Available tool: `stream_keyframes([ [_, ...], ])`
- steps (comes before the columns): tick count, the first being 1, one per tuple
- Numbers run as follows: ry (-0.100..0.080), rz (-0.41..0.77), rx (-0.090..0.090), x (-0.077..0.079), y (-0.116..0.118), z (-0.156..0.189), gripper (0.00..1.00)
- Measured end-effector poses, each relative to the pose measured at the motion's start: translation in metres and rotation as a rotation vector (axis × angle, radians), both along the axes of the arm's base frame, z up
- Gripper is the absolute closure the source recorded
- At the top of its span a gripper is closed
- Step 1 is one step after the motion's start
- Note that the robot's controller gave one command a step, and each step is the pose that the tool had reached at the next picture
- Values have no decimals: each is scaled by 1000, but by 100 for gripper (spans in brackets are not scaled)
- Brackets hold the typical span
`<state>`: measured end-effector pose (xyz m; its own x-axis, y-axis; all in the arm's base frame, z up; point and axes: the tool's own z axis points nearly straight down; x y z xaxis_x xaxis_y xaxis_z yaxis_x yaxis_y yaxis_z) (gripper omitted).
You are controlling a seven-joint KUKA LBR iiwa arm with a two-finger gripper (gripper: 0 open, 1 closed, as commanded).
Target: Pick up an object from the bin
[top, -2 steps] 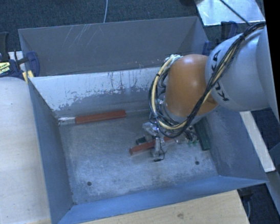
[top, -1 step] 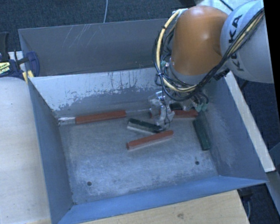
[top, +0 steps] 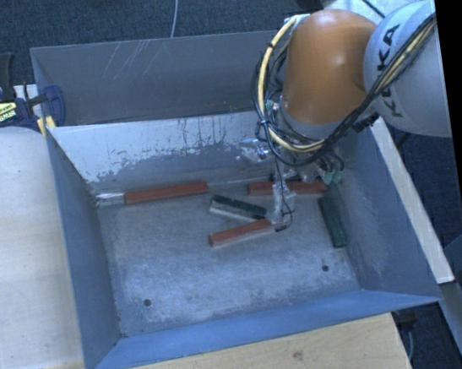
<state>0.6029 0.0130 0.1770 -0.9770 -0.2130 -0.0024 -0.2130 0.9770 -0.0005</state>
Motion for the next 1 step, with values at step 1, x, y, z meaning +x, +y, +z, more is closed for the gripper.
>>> stream_keyframes([
  [1,-11,-14,1,1,1,-42,0],
])
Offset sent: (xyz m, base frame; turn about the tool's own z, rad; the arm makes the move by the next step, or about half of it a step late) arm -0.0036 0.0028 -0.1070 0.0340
